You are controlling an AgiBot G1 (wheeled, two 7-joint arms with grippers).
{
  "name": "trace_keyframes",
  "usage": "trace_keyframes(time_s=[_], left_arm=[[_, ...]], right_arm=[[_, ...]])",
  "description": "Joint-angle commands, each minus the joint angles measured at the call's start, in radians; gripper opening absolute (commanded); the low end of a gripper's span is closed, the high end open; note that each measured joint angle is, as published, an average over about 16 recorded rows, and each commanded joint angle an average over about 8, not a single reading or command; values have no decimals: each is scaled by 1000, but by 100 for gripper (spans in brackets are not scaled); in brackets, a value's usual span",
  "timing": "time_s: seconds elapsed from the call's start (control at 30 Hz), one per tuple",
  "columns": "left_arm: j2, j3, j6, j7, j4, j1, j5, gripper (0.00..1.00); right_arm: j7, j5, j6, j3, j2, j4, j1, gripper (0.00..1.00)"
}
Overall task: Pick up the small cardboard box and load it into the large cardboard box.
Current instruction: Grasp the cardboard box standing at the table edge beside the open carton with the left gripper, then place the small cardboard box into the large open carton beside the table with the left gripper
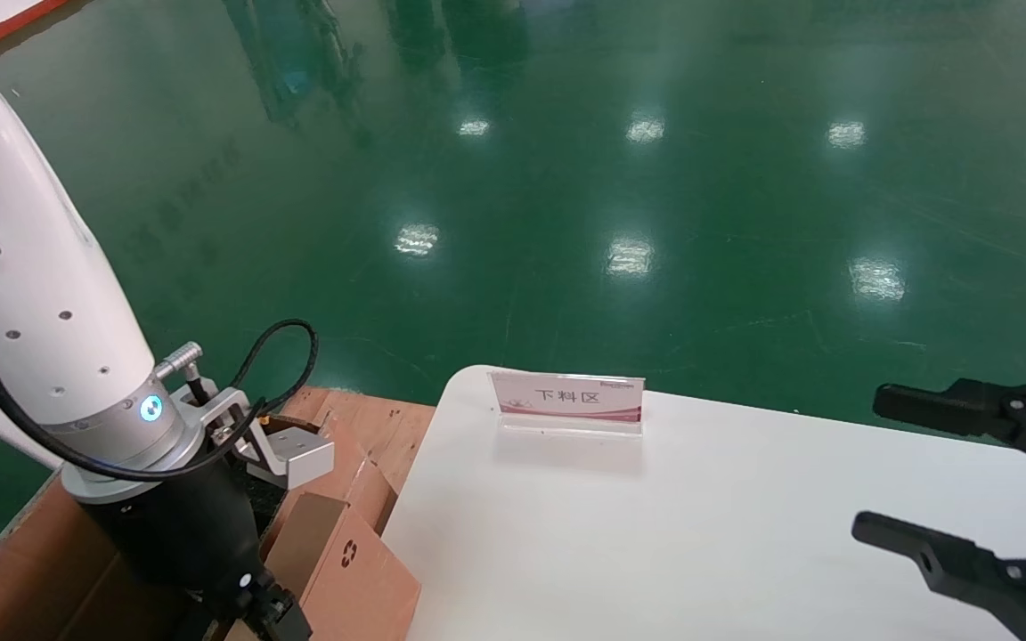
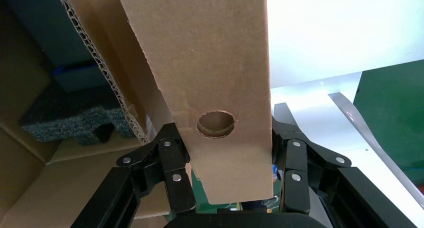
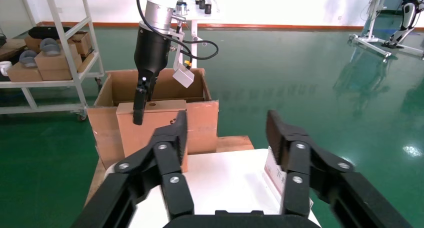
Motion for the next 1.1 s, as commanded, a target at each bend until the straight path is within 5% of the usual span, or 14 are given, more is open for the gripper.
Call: trace_keyframes(time_s=[0.03,0.57,0.83,1.1], left_arm=[[0,1,0,-1,0,0,0,0],[-1,-135,34,66,0,-63,-3,0],[-19,-237,87,143,0,-211,37,0],[-25,-197,103,206,3,-424,70,0]], right_arm=[[0,0,0,0,0,0,0,100],[0,0,0,0,0,0,0,100],[0,0,0,0,0,0,0,100],[0,0,0,0,0,0,0,100]])
